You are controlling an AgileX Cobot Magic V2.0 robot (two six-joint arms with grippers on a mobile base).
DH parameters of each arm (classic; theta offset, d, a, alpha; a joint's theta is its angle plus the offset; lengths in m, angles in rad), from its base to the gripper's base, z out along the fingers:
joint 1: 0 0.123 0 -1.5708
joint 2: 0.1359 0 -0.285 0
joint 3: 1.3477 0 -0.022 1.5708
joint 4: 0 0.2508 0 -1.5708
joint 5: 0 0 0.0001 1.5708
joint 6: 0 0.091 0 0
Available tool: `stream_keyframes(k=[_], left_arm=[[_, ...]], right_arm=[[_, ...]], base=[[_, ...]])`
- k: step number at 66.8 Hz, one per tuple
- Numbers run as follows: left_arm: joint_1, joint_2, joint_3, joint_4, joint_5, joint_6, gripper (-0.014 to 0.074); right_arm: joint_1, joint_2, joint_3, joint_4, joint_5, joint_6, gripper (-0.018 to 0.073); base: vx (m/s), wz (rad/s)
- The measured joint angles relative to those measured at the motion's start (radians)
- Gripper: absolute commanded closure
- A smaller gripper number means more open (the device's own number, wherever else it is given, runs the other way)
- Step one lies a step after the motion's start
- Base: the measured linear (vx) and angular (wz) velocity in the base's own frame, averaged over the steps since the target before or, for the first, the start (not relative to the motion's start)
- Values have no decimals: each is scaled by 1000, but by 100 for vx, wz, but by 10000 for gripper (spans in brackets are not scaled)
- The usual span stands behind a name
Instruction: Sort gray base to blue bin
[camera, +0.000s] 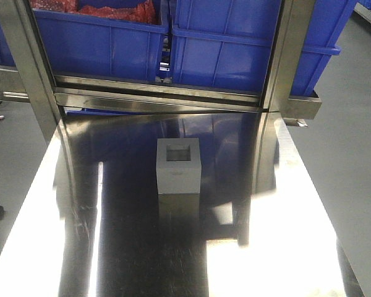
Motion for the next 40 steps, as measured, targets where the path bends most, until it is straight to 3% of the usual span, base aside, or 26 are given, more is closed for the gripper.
stream_keyframes(k=[8, 22, 30, 40], left_arm=[[0, 177, -123, 0, 110, 0, 603], [0, 328, -196, 0, 120, 0, 547], [0, 330, -197, 0, 112, 0, 378], [0, 330, -197, 0, 110, 0, 64]], right_arm=[[0, 0, 0, 0, 0, 0, 564], [0, 0, 0, 0, 0, 0, 564], [0, 0, 0, 0, 0, 0, 564], [0, 0, 0, 0, 0, 0, 564]], base=[[0, 0], [0, 0], [0, 0], [0, 0]])
